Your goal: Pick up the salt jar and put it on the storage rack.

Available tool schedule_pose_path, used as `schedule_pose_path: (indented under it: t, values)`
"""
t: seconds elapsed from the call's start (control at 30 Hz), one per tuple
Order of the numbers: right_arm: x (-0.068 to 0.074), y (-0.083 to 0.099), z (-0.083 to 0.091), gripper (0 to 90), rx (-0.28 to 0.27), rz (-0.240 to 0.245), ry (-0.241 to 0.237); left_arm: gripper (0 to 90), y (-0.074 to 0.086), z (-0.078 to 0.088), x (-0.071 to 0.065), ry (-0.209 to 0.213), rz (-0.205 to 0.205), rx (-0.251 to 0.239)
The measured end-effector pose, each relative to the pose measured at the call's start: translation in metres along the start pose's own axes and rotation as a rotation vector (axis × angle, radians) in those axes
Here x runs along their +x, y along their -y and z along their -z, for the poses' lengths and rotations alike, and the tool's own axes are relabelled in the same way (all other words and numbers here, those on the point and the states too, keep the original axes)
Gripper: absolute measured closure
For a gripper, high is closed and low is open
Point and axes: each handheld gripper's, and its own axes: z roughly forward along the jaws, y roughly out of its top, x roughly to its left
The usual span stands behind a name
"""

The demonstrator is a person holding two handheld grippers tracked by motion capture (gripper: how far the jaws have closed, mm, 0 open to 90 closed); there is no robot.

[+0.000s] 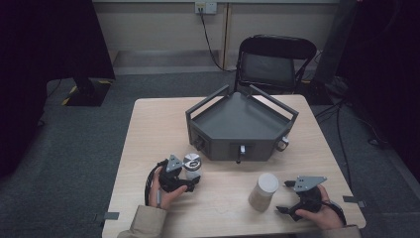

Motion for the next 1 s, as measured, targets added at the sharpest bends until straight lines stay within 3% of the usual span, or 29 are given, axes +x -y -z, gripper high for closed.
schedule_pose_path:
  t: [0.7,0.83,1.0]
  values:
    - [0.000,0.000,0.000,0.9,0.000,0.000,0.000,26.9,0.002,0.000,-0.003,0.014,-0.083,-0.032]
    - [0.000,0.000,0.000,0.9,0.000,0.000,0.000,30.9,0.002,-0.001,-0.007,0.003,-0.110,-0.038]
    - [0.000,0.000,0.000,0.9,0.000,0.000,0.000,31.2,0.003,-0.001,-0.010,-0.006,-0.113,-0.041]
